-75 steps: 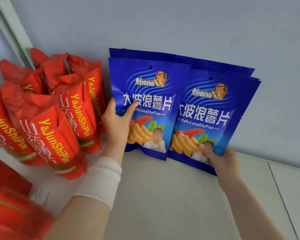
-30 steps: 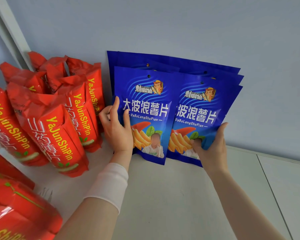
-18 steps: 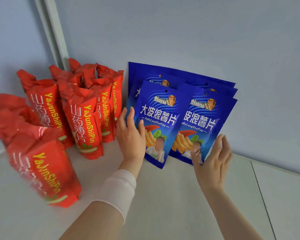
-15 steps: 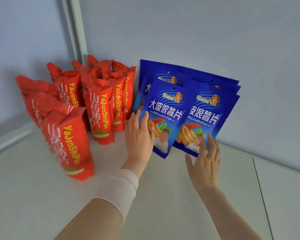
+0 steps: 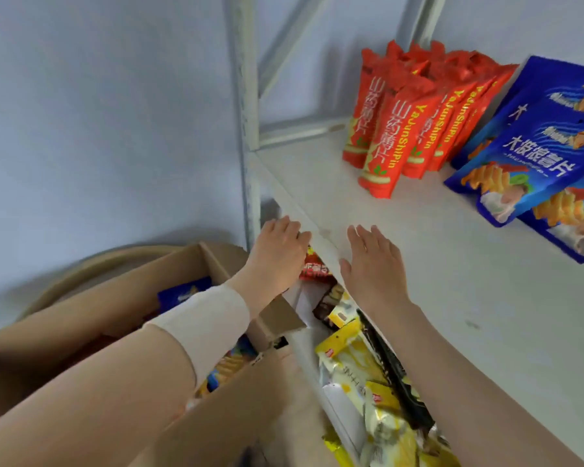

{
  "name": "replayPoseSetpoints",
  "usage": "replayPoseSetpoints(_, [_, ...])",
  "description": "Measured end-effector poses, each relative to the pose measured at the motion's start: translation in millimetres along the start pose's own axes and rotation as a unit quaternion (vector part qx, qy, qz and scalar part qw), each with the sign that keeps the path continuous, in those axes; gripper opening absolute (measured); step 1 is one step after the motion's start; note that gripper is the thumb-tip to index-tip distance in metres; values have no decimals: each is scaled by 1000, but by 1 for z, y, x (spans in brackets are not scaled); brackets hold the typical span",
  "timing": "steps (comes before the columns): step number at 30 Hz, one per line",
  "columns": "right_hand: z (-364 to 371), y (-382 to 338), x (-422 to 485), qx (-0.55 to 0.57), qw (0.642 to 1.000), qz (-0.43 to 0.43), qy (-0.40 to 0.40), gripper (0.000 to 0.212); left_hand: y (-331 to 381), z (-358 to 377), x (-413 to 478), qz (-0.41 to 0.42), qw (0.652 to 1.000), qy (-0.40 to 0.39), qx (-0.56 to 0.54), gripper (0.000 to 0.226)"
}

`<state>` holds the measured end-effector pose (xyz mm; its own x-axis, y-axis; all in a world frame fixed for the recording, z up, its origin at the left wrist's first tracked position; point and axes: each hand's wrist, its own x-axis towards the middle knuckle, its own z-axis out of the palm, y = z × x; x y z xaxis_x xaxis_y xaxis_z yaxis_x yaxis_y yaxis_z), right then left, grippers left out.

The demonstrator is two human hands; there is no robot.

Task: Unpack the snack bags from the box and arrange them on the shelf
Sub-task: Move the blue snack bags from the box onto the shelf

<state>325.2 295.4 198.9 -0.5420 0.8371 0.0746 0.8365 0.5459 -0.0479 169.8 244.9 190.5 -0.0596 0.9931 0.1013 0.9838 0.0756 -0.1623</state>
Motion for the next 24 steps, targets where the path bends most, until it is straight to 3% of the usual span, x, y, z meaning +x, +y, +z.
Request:
replayPoseSetpoints(7, [56,-158,10,21,989,-138,-50,58,-128,55,-134,-181,978,-94,-34,45])
replayPoseSetpoints(13, [160,-256,-10,18,965,-154,-212,58,-197,146,-249,-348,911,-182,-125,48])
replayPoseSetpoints(18, [236,-267,-34,-25,936,-108,-333,60,-190,208,-290,-392,856,-269,-205,51])
replayPoseSetpoints(21, [263,-259,-31,-18,925,-61,-374,64,-178,240,-285,-388,829,-308,-260,54])
replayPoseSetpoints(24, [285,-247,-18,15,914,13,-404,68,-171,264,-260,-415,779,-326,-339,58])
